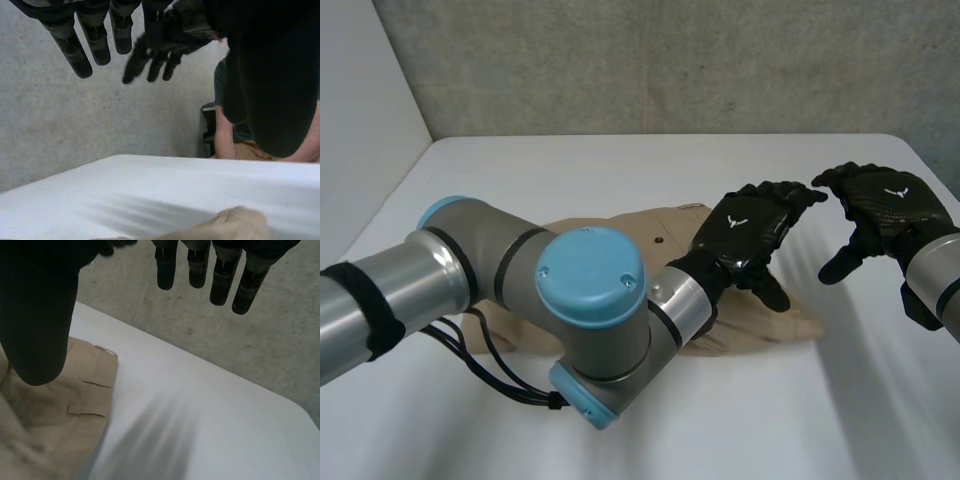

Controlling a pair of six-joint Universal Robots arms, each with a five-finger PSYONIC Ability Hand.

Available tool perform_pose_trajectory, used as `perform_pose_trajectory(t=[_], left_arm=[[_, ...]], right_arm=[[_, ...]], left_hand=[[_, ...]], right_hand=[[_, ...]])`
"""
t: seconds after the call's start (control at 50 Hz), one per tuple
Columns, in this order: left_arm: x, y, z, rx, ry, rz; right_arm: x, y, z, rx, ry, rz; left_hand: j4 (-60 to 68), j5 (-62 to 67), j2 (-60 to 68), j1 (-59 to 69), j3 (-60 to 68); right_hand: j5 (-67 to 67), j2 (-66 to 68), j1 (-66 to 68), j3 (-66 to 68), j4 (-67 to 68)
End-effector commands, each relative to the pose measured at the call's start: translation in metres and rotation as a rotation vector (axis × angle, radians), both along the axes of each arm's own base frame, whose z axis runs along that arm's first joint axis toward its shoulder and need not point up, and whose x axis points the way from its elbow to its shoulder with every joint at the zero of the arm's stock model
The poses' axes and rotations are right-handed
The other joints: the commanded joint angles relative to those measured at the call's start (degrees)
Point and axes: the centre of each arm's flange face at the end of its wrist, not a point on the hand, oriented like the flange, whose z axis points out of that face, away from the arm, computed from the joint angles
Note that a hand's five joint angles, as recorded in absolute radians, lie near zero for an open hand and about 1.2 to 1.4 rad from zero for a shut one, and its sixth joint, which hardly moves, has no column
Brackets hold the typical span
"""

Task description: Fold the shorts.

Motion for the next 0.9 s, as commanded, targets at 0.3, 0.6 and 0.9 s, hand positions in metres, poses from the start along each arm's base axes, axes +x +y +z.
perform_pose_trajectory(t=[0.3, 0.6, 0.9], left_arm=[[0.113, -0.060, 0.062, -0.007, -0.202, 0.422], [0.142, -0.088, -0.003, 0.176, -0.447, 0.487], [0.140, -0.113, -0.050, 0.165, -0.559, 0.482]], right_arm=[[0.009, 0.014, -0.030, 0.105, 0.223, 0.220], [0.011, 0.015, -0.067, 0.297, 0.172, 0.219], [0.022, 0.013, -0.079, 0.243, 0.173, 0.241]], left_hand=[[1.04, -0.30, 1.07, 1.29, 0.63], [3.22, 1.88, 3.25, 3.47, 2.81], [18.33, 16.99, 18.36, 18.58, 17.91]], right_hand=[[-3.52, -1.90, -0.89, -1.82, -2.73], [12.12, 13.74, 14.75, 13.82, 12.91], [66.24, 67.86, 68.87, 67.94, 67.03]])
